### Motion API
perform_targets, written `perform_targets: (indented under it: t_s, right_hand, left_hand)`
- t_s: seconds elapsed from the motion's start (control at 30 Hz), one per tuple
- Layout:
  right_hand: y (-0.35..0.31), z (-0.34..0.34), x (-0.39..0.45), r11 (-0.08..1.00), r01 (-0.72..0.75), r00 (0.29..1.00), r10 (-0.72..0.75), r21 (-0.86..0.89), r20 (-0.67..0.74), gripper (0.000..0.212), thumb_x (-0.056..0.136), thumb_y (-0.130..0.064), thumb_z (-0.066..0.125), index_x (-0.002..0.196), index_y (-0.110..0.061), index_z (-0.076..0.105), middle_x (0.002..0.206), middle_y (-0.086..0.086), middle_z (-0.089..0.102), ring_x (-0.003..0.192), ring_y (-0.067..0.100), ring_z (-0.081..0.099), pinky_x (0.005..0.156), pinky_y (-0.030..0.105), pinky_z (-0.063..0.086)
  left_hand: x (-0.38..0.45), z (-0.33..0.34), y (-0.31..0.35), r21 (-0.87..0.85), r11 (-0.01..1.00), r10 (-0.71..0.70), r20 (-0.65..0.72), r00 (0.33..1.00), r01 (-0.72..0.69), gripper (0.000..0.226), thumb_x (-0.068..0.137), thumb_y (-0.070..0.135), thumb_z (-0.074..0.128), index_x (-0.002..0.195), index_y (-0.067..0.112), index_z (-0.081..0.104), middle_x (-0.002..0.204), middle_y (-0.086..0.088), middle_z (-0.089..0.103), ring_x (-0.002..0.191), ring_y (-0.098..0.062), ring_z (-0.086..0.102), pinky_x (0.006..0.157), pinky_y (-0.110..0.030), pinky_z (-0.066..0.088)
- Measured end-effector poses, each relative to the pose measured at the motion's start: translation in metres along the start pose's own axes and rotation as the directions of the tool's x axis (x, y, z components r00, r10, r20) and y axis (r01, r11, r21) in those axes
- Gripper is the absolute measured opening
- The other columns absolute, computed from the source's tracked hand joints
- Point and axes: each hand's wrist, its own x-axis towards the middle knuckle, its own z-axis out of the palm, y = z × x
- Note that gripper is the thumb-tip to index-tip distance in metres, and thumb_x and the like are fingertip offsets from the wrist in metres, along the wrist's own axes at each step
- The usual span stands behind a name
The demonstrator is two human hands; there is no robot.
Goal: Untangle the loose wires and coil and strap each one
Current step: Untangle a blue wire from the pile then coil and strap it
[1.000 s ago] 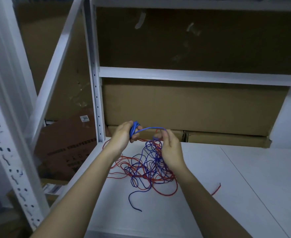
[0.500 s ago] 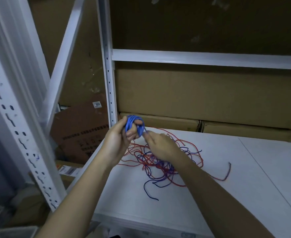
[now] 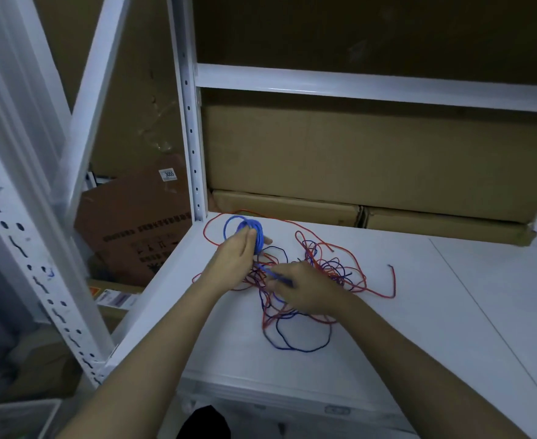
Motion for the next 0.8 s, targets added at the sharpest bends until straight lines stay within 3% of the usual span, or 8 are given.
perform_targets:
  t_s: [0.1,0.17,0.23,0.3,0.43,0.6,0.73,0.8]
  right_hand:
    - [0.009,-0.019,-0.008,0.999,0.005,0.997,-0.009,-0.054,-0.078,0.013,0.095,-0.027,0.055,0.089,-0.021,0.065,0.065,-0.001,0.061,0.052,0.007,0.049,0.053,0.027,0.040]
    - [0.014,-0.030,-0.007,0.990,0.026,0.994,-0.041,-0.141,-0.105,0.015,0.097,-0.026,0.052,0.097,-0.021,0.067,0.075,0.002,0.066,0.065,0.018,0.058,0.059,0.032,0.045]
    - [0.019,-0.041,-0.003,0.975,0.041,0.987,-0.073,-0.217,-0.140,0.020,0.099,-0.025,0.050,0.102,-0.017,0.067,0.089,0.002,0.067,0.080,0.020,0.058,0.067,0.031,0.043]
    - [0.023,-0.049,0.001,0.955,0.061,0.982,-0.109,-0.290,-0.153,0.023,0.099,-0.024,0.048,0.107,-0.012,0.066,0.100,0.005,0.067,0.093,0.021,0.057,0.077,0.034,0.043]
    - [0.025,-0.056,0.012,0.937,0.089,0.969,-0.161,-0.339,-0.189,0.025,0.100,-0.021,0.047,0.109,-0.010,0.067,0.103,0.008,0.068,0.097,0.023,0.056,0.081,0.033,0.042]
    - [0.032,-0.045,0.012,0.950,-0.015,0.968,-0.065,-0.312,-0.244,0.029,0.102,-0.025,0.042,0.115,-0.014,0.065,0.112,0.006,0.065,0.106,0.021,0.053,0.081,0.028,0.036]
    - [0.032,-0.029,0.007,0.962,0.016,0.960,-0.091,-0.272,-0.265,0.029,0.101,-0.026,0.043,0.106,-0.009,0.066,0.106,0.007,0.065,0.106,0.021,0.052,0.091,0.029,0.037]
    - [0.031,-0.026,0.002,0.969,0.009,0.938,-0.093,-0.245,-0.333,0.028,0.100,-0.027,0.048,0.107,-0.009,0.068,0.116,0.005,0.062,0.114,0.019,0.046,0.099,0.029,0.034]
  left_hand:
    - [-0.005,-0.006,-0.005,0.446,0.887,0.010,0.243,0.970,-0.121,0.027,0.104,0.019,0.031,0.104,0.006,0.055,0.096,-0.010,0.061,0.086,-0.030,0.057,0.073,-0.038,0.045]
    - [-0.010,-0.009,-0.005,0.490,0.855,0.025,0.289,0.957,-0.170,0.023,0.103,0.018,0.031,0.096,0.009,0.052,0.090,-0.009,0.056,0.081,-0.028,0.053,0.067,-0.034,0.038]
    - [-0.014,-0.013,-0.002,0.362,0.926,0.013,0.257,0.966,-0.109,0.028,0.105,0.022,0.030,0.084,0.016,0.048,0.077,-0.001,0.050,0.074,-0.021,0.049,0.063,-0.027,0.031]
    - [-0.016,-0.016,0.003,0.181,0.983,-0.028,0.241,0.970,-0.017,0.035,0.105,0.027,0.032,0.076,0.018,0.051,0.071,0.004,0.050,0.068,-0.014,0.048,0.064,-0.024,0.037]
    - [-0.022,-0.021,0.024,-0.225,0.969,-0.032,0.315,0.949,0.107,0.041,0.104,0.025,0.032,0.076,0.011,0.058,0.057,0.008,0.054,0.052,-0.008,0.040,0.061,-0.027,0.038]
    - [-0.027,-0.023,0.030,-0.611,0.784,0.025,0.201,0.979,0.106,0.051,0.105,0.024,0.024,0.072,0.006,0.059,0.044,0.005,0.032,0.047,-0.013,0.024,0.056,-0.026,0.029]
    - [-0.022,-0.009,0.038,-0.856,0.508,-0.028,0.092,0.995,0.094,0.053,0.106,0.028,0.021,0.085,-0.001,0.060,0.046,0.005,0.034,0.044,-0.010,0.029,0.053,-0.019,0.040]
    - [-0.015,-0.001,0.045,-0.899,0.434,-0.055,0.048,0.997,0.068,0.053,0.106,0.030,0.020,0.093,-0.002,0.060,0.048,0.006,0.037,0.044,-0.008,0.033,0.052,-0.018,0.041]
